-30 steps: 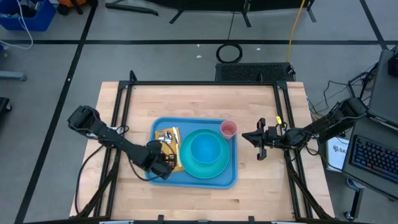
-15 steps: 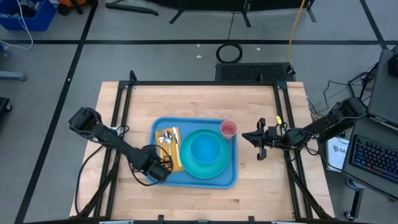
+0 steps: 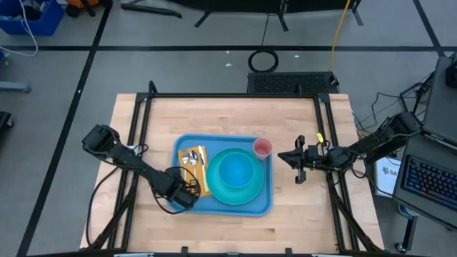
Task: Set up tray
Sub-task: Adjust the yellow napkin on the blue serving tray
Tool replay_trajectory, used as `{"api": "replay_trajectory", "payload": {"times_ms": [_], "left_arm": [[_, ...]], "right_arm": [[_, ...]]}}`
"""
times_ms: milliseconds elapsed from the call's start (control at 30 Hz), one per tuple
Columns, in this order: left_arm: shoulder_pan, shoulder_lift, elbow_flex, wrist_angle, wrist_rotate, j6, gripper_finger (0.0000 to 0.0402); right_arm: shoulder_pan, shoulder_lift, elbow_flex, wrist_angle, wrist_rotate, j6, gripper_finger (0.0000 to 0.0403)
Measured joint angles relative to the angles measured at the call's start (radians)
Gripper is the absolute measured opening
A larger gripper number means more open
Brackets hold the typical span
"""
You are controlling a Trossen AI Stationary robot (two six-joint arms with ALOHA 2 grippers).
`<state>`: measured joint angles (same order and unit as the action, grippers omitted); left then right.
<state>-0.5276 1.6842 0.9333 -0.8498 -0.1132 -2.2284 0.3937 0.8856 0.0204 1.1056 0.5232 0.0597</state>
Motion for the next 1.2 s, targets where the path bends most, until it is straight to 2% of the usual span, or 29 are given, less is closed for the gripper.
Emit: {"api": "replay_trajectory", "payload": {"times_ms": [200,800,1200], "left_arm": [[0.013,-0.001,0.0,0.036,-0.031,0.06,0.0],[0.011,-0.002,0.0,0.094,-0.103,0.106,0.0],[0.012,-0.002,0.001,0.146,-0.112,0.15,0.0001]], "right_arm": [[0.0,0.0,0.0,0.0,0.0,0.0,0.0],[0.0,0.0,0.0,0.0,0.0,0.0,0.0],[0.0,0.0,0.0,0.0,0.0,0.0,0.0]]}}
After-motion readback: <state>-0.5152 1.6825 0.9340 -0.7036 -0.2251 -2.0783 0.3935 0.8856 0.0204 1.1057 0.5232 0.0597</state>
